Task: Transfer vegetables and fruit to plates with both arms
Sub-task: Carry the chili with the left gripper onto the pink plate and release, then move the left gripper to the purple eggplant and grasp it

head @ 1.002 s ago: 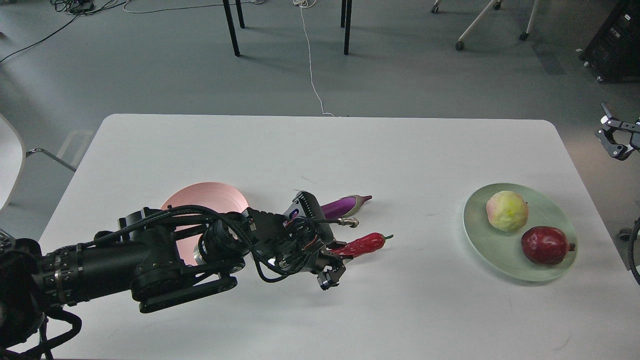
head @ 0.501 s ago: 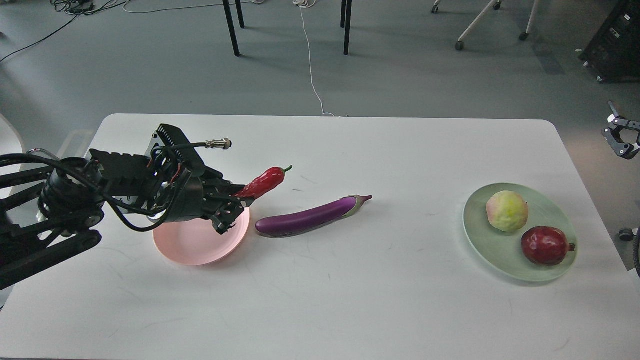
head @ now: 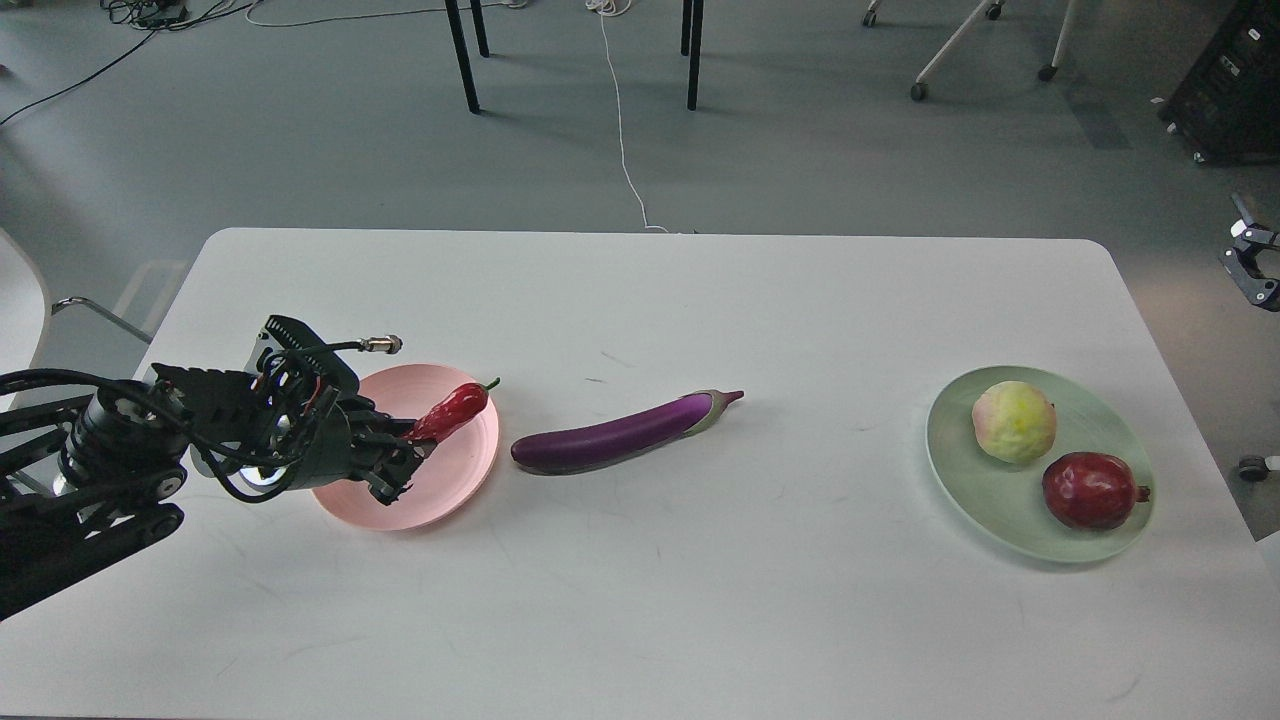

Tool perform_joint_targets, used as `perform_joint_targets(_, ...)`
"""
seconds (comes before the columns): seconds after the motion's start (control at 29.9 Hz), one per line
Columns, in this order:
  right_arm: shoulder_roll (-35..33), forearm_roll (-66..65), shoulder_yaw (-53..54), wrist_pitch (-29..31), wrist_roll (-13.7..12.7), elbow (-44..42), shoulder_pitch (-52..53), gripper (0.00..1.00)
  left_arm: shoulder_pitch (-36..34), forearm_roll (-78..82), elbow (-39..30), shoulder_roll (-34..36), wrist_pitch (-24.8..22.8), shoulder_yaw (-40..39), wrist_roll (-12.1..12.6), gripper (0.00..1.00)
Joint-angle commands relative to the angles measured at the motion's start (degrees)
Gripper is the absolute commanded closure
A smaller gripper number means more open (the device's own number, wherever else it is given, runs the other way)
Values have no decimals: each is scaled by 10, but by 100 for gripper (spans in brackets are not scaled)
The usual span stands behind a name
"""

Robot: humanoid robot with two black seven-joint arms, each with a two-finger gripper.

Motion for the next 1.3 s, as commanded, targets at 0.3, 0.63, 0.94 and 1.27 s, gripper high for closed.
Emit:
perform_joint_targets(0.3,-3,0,0,0,0,-1,-1,2,-17,4,2,-8,0,-8,-1,21)
perform_joint_targets(0.63,-3,0,3,0,0,-1,-1,2,-141,6,-5,-157,-5,0,3,22)
perform_joint_targets(0.94,-15,0,4,0,0,-2,-2,2,-141,57,55,-259,-2,63,4,23)
perform_joint_targets(1.27,-13,0,3,0,0,-1,-2,2,-122,77,104,-275,21,91,4,33)
